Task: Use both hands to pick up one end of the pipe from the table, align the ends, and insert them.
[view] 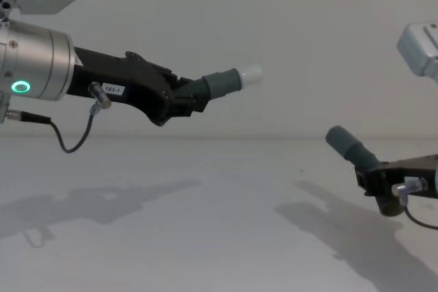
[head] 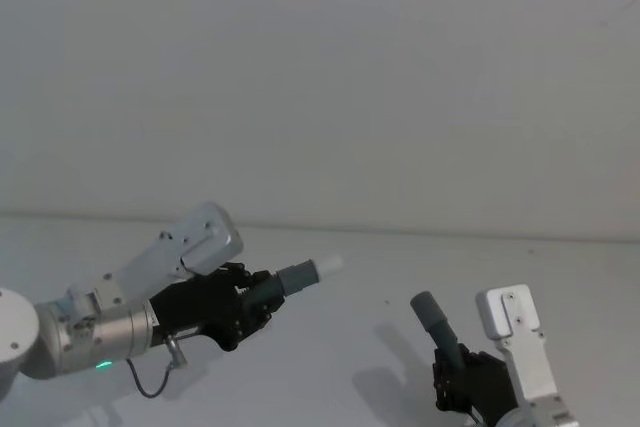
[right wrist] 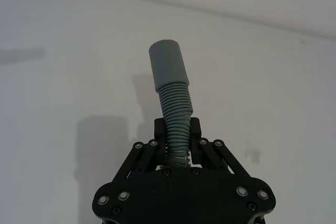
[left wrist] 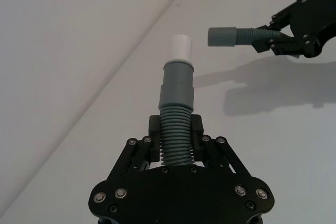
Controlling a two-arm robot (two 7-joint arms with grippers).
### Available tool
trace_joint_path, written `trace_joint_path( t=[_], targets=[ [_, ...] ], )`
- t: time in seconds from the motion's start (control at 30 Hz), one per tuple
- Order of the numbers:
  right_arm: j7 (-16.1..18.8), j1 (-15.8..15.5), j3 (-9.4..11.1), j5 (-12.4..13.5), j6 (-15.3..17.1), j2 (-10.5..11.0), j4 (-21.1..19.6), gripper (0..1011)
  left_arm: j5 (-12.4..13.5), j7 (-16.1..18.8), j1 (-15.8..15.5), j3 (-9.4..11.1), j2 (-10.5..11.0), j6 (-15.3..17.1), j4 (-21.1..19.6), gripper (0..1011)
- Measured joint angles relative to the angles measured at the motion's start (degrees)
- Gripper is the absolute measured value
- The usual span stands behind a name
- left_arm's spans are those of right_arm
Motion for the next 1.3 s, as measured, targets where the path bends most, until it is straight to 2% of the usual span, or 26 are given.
trace_joint_path(
  t=[0.1,0.33,0.43,0.5,0.53,0.77,0.97,1.0,1.3],
  targets=[
    [3.0,-0.5,0.1,0.6,-4.7,1.8,0.5,224,-0.3,-1.3,-0.5,0.0,0.2,-0.4,0.5,301],
    [7.9,-1.0,0.2,1.6,-11.8,4.5,1.7,225,-1.0,-4.9,-2.3,0.7,0.9,-0.9,2.0,301],
    [11.5,-1.1,0.3,2.4,-16.2,6.2,2.8,225,-1.4,-6.4,-3.3,1.0,1.1,-1.0,2.6,301],
    [12.6,-1.1,0.3,2.7,-17.4,6.8,3.3,225,-1.7,-7.6,-4.0,1.2,1.3,-1.0,3.0,301],
    [14.0,-1.0,0.3,3.1,-19.1,7.5,3.8,225,-1.7,-8.0,-4.3,1.3,1.4,-1.0,3.2,301],
    [19.5,-0.4,0.1,4.8,-25.2,9.7,6.1,225,-2.4,-11.3,-6.6,1.9,1.9,-1.0,4.3,301],
    [26.3,1.1,-0.3,7.5,-32.4,11.6,9.7,225,-2.9,-13.8,-8.4,2.6,2.2,-1.0,5.1,301],
    [26.3,1.1,-0.3,7.5,-32.4,11.6,9.7,225,-3.0,-14.1,-8.6,2.7,2.2,-1.0,5.2,301],
    [32.8,3.0,-0.8,10.4,-39.1,13.2,13.6,225,-4.1,-17.2,-10.4,3.5,2.4,-1.2,5.9,301]
  ],
)
